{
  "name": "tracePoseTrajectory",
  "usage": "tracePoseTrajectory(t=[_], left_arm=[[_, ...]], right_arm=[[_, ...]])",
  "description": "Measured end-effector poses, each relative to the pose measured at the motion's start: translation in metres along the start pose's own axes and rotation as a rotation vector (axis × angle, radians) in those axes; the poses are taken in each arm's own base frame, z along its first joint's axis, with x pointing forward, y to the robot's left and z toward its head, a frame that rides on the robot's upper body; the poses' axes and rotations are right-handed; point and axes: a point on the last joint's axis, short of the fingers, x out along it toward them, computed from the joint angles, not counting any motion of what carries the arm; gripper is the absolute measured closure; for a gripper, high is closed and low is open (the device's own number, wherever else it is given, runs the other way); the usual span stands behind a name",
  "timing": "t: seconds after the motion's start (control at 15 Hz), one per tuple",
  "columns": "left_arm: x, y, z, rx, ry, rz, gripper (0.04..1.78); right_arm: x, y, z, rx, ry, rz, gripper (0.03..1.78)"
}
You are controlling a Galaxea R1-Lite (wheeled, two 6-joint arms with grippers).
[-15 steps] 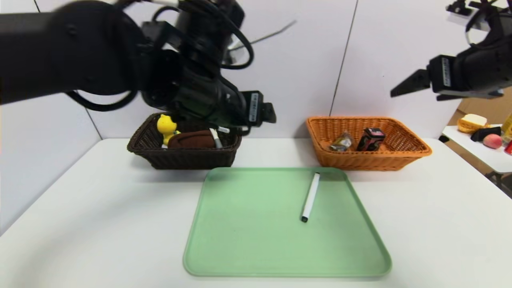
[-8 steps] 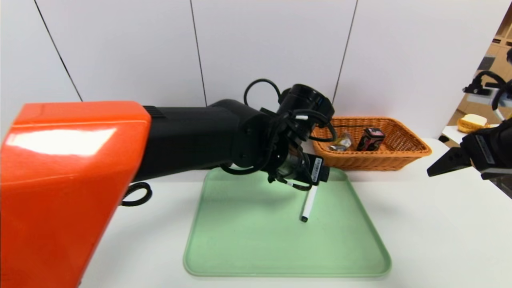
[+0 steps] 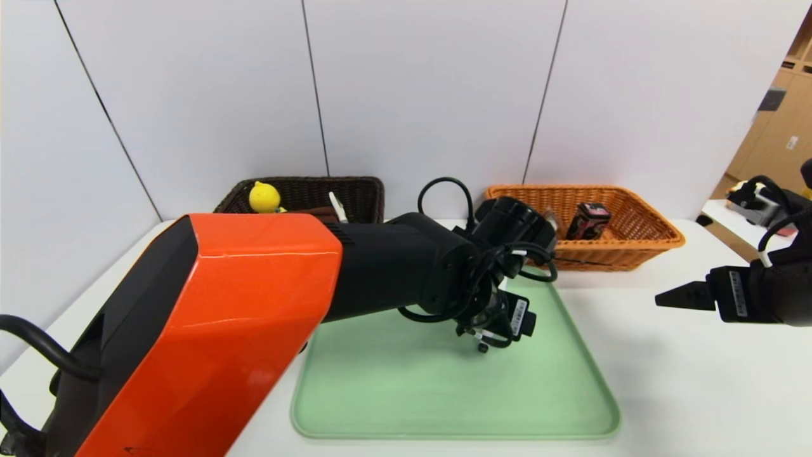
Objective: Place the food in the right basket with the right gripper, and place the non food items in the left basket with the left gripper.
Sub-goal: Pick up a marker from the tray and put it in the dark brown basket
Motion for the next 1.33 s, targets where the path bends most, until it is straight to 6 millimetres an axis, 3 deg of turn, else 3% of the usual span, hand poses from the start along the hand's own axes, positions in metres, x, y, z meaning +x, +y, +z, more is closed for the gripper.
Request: tracePoseTrajectory(t=[1.2, 1.27, 1.33], left_arm=[[0.032, -0.005, -0.011, 0.04, -0.02, 0.044, 0.13], [0.032, -0.006, -0.012, 0.041, -0.02, 0.046, 0.18], [0.032, -0.006, -0.012, 0.041, -0.022, 0.049, 0.36]], right_arm=[[-0.003, -0.001, -0.011, 0.001, 0.012, 0.022, 0.11], [-0.003, -0.001, -0.011, 0.0, 0.009, 0.023, 0.11], [-0.004, -0.001, -0.011, 0.0, 0.007, 0.024, 0.11]])
